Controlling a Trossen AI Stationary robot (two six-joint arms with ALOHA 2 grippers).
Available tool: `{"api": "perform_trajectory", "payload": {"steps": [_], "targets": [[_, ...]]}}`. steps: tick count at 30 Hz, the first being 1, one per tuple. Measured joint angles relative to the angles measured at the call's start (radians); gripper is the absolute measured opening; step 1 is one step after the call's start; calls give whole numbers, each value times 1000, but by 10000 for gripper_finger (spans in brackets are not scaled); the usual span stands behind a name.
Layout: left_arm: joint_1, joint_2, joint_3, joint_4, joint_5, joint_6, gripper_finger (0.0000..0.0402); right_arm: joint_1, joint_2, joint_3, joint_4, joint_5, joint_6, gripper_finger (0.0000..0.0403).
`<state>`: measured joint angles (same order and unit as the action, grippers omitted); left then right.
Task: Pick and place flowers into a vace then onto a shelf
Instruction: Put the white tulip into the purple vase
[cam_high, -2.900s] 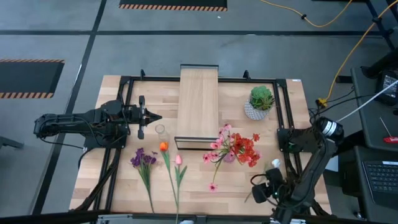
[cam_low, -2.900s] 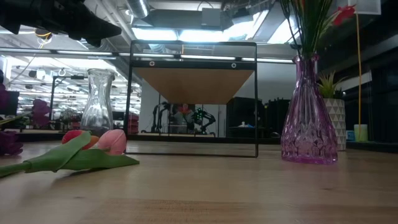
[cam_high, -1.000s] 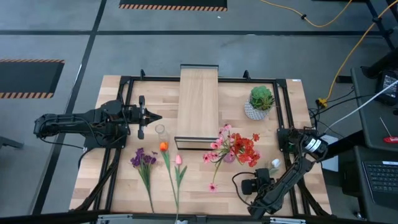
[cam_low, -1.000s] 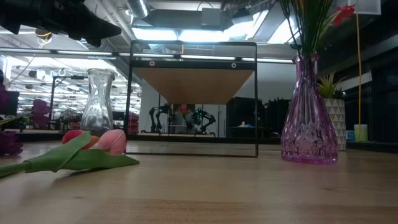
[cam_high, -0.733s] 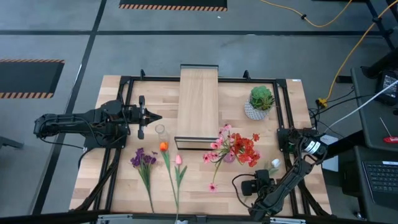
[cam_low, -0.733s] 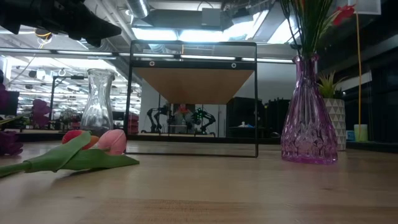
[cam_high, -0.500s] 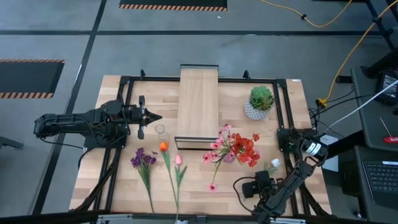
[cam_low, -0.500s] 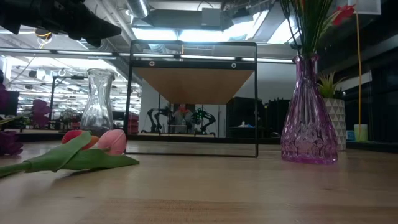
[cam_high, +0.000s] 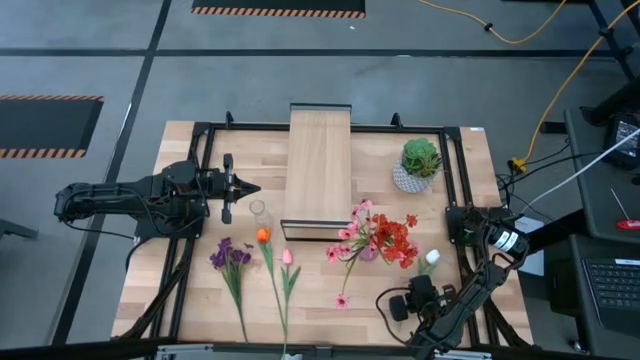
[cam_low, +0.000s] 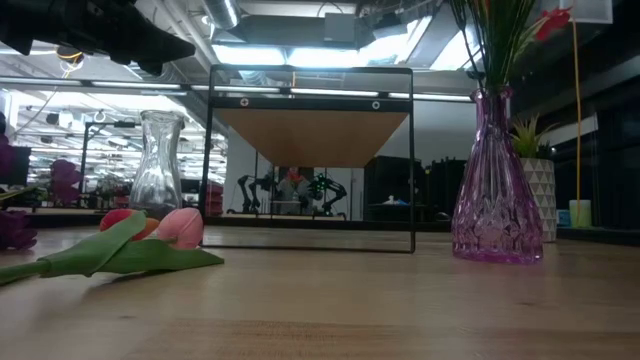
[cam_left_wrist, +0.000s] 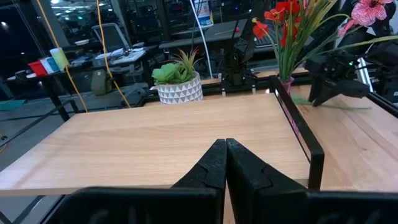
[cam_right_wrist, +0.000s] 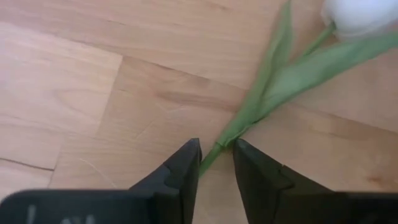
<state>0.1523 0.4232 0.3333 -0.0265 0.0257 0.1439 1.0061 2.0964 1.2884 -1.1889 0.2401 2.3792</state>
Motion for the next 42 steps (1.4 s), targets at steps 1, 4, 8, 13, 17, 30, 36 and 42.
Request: {"api": "perform_trajectory", "payload": {"steps": [1, 4, 8, 13, 17, 30, 36, 42], "targets": [[0, 0, 0, 0, 0, 0, 4, 0, 0, 0, 0, -1, -8, 100], [0, 0, 0, 0, 0, 0, 4, 0, 0, 0, 0, -3, -40, 97], [0, 0, 0, 0, 0, 0, 4, 0, 0, 1, -8, -6, -102, 97], [0, 0, 0, 0, 0, 0, 4, -1, 7, 42, -75, -34, -215, 96], [0, 0, 0, 0, 0, 0, 4, 2, 10, 73, -134, -58, -240, 96], [0, 0, 0, 0, 0, 0, 4, 2, 6, 77, -129, -30, -75, 96], [0, 0, 0, 0, 0, 0, 4, 3, 0, 79, -128, -27, -21, 96], [0, 0, 0, 0, 0, 0, 4, 3, -59, 80, -133, -19, 18, 96]]}}
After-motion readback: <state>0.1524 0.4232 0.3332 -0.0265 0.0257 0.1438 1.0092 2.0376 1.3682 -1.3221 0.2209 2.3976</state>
